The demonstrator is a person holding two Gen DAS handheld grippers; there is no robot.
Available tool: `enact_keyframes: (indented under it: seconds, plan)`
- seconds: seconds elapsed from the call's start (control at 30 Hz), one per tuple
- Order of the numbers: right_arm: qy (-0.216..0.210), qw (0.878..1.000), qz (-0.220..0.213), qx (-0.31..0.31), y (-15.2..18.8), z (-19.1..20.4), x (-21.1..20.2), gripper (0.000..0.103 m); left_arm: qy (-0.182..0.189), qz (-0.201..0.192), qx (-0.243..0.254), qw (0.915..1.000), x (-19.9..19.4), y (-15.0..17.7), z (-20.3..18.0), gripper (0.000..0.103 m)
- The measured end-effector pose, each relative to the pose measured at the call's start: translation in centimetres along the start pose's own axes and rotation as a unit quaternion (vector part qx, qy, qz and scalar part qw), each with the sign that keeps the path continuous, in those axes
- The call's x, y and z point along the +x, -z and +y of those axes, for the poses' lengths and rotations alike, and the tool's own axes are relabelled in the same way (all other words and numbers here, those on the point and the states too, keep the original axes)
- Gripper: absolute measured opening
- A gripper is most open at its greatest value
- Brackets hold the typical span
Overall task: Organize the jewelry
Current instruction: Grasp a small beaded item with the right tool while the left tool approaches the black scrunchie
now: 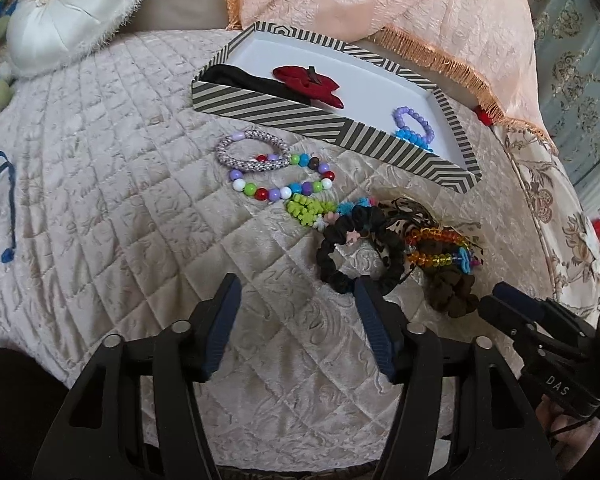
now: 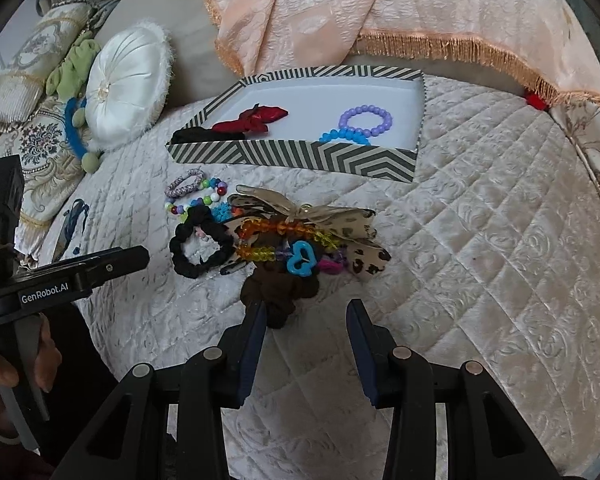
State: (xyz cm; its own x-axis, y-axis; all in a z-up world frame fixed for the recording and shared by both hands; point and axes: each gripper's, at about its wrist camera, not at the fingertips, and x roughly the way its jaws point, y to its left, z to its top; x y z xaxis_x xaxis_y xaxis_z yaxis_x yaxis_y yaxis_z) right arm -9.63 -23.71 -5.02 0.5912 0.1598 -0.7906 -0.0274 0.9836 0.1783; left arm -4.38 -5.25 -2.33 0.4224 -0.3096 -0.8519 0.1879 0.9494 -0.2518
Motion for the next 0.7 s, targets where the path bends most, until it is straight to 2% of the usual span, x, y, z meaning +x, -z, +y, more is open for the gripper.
enact_keyframes:
  seconds: [0.1,0.33,0.47,0.7]
  plan:
    - [-0.002,1.000,-0.008,0.008,-0.4,-0.4,0.2,0.040,0.011,0.000,-0.009,0.9999,0.2,-0.3,0.2,0.067]
    - [-0.014,0.999,-0.022,0.047,-1.6,-2.3,0.7,0.040,0.000,0.007,-0.001,1.0000,1.5,-0.9,-0.1,0.067]
    - [-0.006,0.999,-0.024,0.031,-2.5,-2.2,1.4,0.039,-0.006,0.008,0.010,0.9999,2.1,-1.1,-0.6,0.067]
    - [-0.007,1.000,-0.005,0.005,-3.3,-2.0,3.4,0.027,-0.011,0.010,0.027,0.9995,2.9,-1.5,-1.4,0.067]
